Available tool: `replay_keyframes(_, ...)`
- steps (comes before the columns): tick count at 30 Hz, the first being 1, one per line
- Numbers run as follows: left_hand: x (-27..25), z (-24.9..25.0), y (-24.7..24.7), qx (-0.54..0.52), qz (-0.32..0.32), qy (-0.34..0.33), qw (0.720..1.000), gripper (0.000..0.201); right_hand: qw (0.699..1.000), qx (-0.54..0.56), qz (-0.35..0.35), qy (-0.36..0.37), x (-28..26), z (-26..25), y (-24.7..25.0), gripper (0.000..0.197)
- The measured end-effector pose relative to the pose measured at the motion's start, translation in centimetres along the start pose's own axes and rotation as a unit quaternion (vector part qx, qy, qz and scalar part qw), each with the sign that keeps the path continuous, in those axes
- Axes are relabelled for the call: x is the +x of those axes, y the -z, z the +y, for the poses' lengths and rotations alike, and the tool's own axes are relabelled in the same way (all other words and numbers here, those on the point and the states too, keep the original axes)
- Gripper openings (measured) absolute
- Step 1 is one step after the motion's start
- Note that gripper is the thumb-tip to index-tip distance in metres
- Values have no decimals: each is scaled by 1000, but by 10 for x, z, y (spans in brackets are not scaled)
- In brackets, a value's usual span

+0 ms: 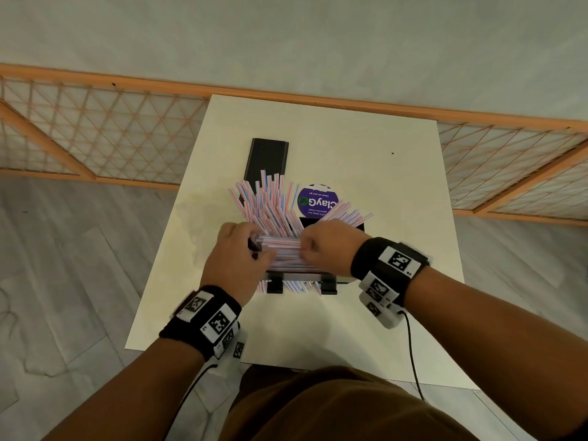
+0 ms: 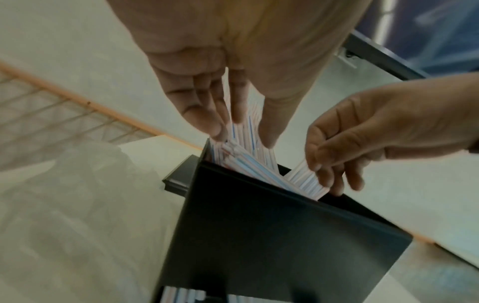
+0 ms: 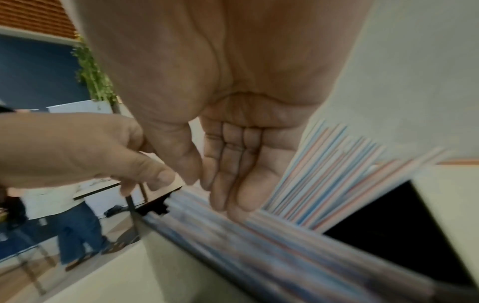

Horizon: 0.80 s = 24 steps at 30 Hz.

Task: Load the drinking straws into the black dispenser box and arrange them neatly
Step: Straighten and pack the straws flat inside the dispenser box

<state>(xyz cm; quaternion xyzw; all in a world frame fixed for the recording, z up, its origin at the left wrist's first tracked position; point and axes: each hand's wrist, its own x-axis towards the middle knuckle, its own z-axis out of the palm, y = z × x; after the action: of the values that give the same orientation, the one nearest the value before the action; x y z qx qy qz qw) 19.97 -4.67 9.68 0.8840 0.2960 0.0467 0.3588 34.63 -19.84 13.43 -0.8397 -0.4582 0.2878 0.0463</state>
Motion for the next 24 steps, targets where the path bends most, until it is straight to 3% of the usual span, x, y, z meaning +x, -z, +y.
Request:
replay_keyframes(2,-1,-2,1,43,-12,-31,998,54,997,-37,9,-61,-1,12,3,21)
replay_keyframes(5,-1,0,-2,120,-56,-78,988,50,988,-78,-28,-131,-5,19,3,21)
replay_keyframes(9,0,-1,-11,146,-83,-99,981,39,982,-84,-111,-131,6,21,-11,32)
replay_keyframes(15,3,-5,-17,174,-103,-114,973,31,980,-30,-150,-124,28,25,-25,41)
replay_keyframes(19,4,-4,-18,183,-108,-113,971,31,972,-22,-185,-145,38,26,-27,61)
replay_keyframes(22,2,-1,-17,196,-105,-118,968,37,969,-4,-201,-146,49,31,-27,87)
replay_keyframes(24,1,1,-17,205,-96,-127,966,40,966,5,-206,-154,53,33,-25,87)
